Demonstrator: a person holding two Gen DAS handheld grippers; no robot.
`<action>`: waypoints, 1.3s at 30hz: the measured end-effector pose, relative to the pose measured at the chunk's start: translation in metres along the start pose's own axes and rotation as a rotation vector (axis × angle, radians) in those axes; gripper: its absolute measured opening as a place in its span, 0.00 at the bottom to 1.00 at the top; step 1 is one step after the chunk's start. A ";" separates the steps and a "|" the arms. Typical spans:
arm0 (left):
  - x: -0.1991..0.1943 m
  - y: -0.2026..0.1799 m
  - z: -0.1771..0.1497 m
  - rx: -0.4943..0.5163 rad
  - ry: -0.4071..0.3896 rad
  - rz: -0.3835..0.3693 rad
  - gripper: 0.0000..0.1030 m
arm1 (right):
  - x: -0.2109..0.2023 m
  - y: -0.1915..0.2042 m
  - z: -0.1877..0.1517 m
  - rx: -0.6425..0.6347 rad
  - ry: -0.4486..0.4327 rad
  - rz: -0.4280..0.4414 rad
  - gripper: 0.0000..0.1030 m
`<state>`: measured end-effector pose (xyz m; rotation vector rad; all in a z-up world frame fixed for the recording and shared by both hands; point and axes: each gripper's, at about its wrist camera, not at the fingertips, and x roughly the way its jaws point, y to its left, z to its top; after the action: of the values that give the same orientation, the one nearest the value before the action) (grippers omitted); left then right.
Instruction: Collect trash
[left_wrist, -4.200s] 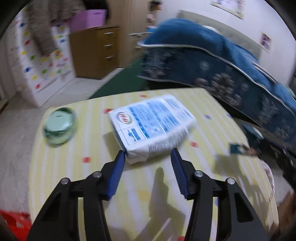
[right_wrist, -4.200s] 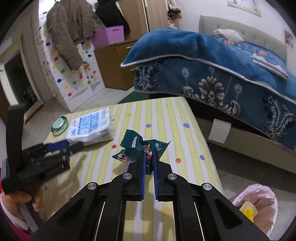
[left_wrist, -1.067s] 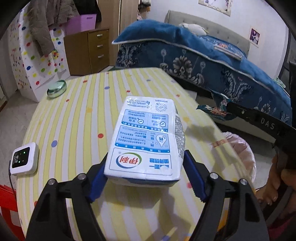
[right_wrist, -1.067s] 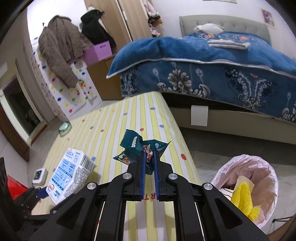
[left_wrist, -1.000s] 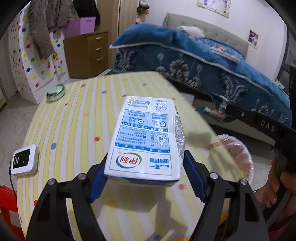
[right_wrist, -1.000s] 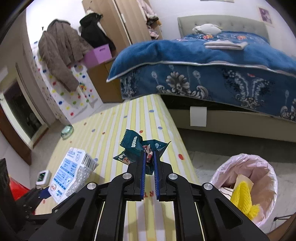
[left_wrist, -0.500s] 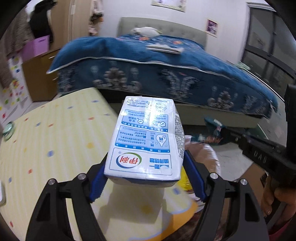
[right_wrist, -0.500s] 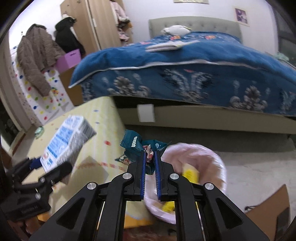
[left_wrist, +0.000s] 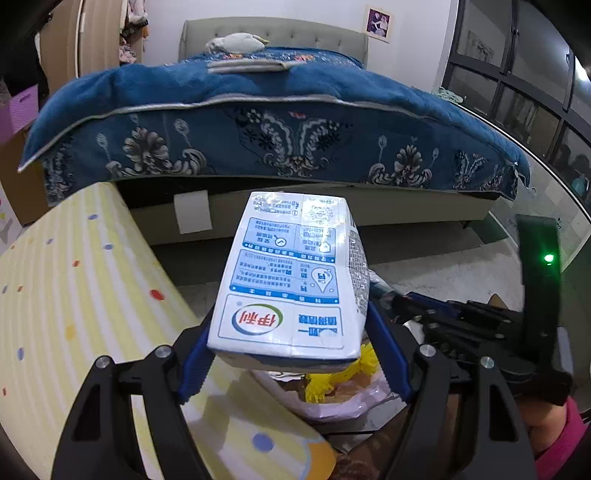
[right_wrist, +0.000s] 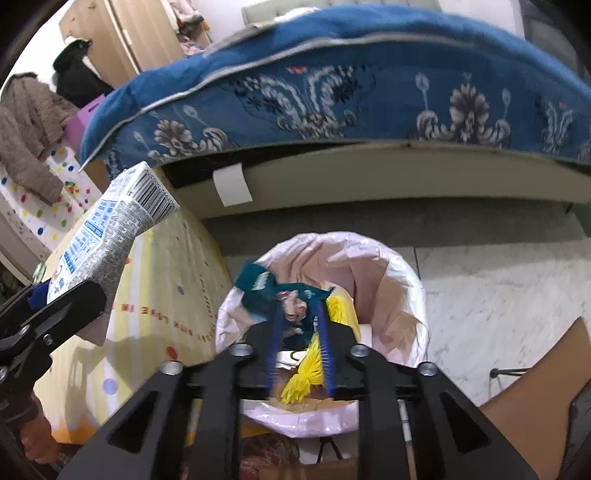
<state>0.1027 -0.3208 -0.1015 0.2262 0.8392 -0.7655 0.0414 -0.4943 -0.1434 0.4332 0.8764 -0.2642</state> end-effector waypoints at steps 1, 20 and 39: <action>0.006 -0.001 0.001 0.001 0.009 -0.003 0.72 | 0.005 -0.004 0.001 0.013 0.006 0.007 0.39; 0.022 -0.007 0.006 0.024 0.028 -0.020 0.93 | -0.049 -0.035 0.014 0.136 -0.135 0.019 0.77; -0.163 0.044 -0.042 -0.139 -0.036 0.258 0.93 | -0.183 0.083 -0.020 -0.119 -0.189 0.100 0.91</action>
<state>0.0400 -0.1847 -0.0131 0.1914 0.8072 -0.4666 -0.0522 -0.4035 0.0104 0.3345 0.6791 -0.1569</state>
